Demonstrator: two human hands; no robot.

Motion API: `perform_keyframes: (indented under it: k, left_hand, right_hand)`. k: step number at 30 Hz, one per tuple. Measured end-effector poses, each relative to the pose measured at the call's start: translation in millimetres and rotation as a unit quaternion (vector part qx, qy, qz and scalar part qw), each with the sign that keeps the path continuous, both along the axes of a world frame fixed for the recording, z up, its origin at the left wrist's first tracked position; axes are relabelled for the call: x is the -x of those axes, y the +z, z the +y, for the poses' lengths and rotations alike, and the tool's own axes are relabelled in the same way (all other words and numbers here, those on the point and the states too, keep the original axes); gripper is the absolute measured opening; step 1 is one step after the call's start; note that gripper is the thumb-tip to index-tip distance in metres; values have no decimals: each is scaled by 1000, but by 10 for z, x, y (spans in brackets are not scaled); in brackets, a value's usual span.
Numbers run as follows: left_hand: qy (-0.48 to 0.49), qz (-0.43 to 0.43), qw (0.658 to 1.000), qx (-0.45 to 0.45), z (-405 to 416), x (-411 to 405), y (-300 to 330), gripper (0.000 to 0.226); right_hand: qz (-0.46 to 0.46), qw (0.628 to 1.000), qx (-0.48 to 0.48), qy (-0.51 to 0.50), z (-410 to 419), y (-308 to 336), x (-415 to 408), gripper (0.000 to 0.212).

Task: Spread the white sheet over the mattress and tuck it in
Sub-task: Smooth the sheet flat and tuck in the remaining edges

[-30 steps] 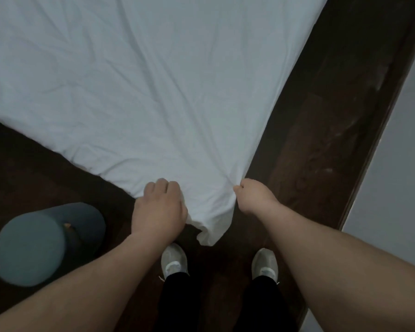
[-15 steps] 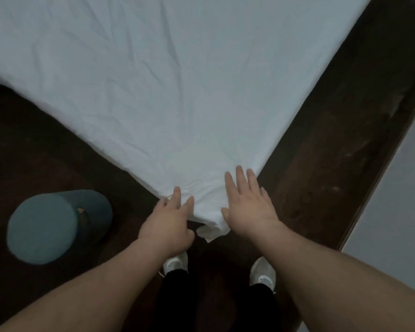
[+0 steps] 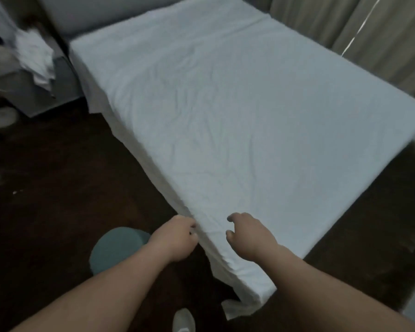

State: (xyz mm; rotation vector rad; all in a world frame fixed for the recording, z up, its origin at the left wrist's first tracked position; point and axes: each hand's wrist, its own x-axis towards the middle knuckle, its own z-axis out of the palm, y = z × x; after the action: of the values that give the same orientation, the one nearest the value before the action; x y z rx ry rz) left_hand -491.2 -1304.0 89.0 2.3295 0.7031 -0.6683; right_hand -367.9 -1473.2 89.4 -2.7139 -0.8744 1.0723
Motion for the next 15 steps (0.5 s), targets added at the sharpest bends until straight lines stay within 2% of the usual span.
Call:
perform_keyframes:
  k: [8, 15]
  left_hand:
    - [75, -75, 991, -75, 1417, 403, 1572, 52]
    - [121, -139, 977, -105, 2204, 531, 2523, 49]
  right_hand:
    - [-121, 991, -43, 30, 1327, 1482, 124, 48]
    - [-171, 977, -93, 89, 2316, 2282, 123, 47]
